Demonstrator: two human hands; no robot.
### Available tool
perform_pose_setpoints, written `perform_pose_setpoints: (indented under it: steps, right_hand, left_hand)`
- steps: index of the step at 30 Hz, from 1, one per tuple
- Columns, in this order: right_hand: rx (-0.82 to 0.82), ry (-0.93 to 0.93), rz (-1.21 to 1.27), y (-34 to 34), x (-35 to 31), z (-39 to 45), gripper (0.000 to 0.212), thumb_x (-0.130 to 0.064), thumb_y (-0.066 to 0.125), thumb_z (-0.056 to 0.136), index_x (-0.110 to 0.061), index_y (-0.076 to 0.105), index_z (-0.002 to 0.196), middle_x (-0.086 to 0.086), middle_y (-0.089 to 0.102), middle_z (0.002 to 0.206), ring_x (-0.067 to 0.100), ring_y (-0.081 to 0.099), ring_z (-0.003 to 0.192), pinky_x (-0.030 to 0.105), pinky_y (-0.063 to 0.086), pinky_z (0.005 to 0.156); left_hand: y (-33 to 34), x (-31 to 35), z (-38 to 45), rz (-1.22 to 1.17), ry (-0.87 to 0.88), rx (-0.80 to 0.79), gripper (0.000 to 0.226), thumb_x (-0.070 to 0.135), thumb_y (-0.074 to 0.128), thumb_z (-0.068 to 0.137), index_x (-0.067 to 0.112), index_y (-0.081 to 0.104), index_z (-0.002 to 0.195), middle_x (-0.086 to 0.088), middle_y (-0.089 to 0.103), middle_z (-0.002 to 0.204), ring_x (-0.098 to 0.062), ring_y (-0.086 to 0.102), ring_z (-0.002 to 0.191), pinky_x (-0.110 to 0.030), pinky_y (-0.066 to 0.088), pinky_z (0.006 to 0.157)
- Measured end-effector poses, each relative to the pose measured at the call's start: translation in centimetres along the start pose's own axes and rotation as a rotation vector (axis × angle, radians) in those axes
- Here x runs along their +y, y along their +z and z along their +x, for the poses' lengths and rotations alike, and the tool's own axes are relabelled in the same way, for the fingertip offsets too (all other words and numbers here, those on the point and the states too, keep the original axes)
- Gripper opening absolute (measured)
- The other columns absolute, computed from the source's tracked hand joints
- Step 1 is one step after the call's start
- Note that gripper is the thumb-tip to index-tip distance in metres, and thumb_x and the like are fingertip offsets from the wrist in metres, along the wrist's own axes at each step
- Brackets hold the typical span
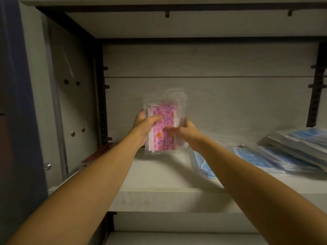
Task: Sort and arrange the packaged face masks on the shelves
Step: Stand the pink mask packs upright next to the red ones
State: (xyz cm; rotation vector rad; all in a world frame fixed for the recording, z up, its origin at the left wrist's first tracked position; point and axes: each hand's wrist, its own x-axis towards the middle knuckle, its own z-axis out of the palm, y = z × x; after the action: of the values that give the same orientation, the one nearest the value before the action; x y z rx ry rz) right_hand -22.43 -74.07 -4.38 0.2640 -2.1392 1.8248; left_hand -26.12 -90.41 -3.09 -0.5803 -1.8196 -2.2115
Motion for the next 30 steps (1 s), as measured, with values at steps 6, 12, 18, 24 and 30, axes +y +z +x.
perform_pose_setpoints:
  steps: [6,12,18,24,30]
  right_hand:
    - [-0.072,0.037,-0.115,-1.5,2.5,1.3,0.065,-0.016,0.077,0.088,-0.015,0.031,0.134,0.004,0.060,0.120,0.011,0.064,0.097,0.026,0.054,0.068]
    - [0.008,-0.080,-0.162,-1.4,2.9,3.3,0.045,0.001,0.069,0.088,-0.013,0.043,0.122,0.008,0.059,0.109,0.021,0.063,0.098,0.027,0.057,0.071]
    - [0.026,-0.019,0.001,-1.3,4.8,3.9,0.063,-0.016,0.085,0.076,-0.015,0.048,0.126,0.006,0.065,0.121,0.025,0.066,0.111,0.051,0.055,0.096]
    - [-0.038,0.008,0.078,-1.7,6.4,3.9,0.068,-0.003,0.085,0.075,-0.009,0.049,0.132,0.013,0.067,0.124,0.028,0.070,0.107,0.050,0.059,0.089]
    - [0.018,-0.057,0.108,-0.8,6.0,4.0,0.052,0.006,0.075,0.084,-0.011,0.055,0.128,0.007,0.071,0.113,0.019,0.073,0.096,0.033,0.063,0.074]
  left_hand:
    - [-1.4,-2.2,1.4,0.091,0.077,-0.018,0.043,0.010,0.076,0.086,0.015,0.057,0.124,-0.005,0.073,0.105,-0.023,0.073,0.097,-0.037,0.059,0.083]
    - [-0.1,-1.7,2.7,0.028,0.120,0.016,0.029,0.003,0.072,0.087,0.027,0.059,0.097,-0.008,0.073,0.098,-0.030,0.073,0.093,-0.045,0.060,0.085]
    - [-1.3,-4.1,2.9,-0.017,0.100,0.000,0.043,0.014,0.082,0.082,0.019,0.061,0.120,-0.003,0.075,0.108,-0.022,0.074,0.099,-0.041,0.059,0.089]
    - [-2.0,-5.9,2.9,0.228,-0.008,-0.136,0.036,0.012,0.083,0.081,0.023,0.064,0.110,0.000,0.075,0.102,-0.014,0.074,0.090,-0.034,0.060,0.083]
    - [-1.8,-6.2,3.2,0.189,-0.022,-0.087,0.027,0.008,0.084,0.079,0.013,0.071,0.102,-0.006,0.078,0.091,-0.018,0.076,0.078,-0.030,0.061,0.069]
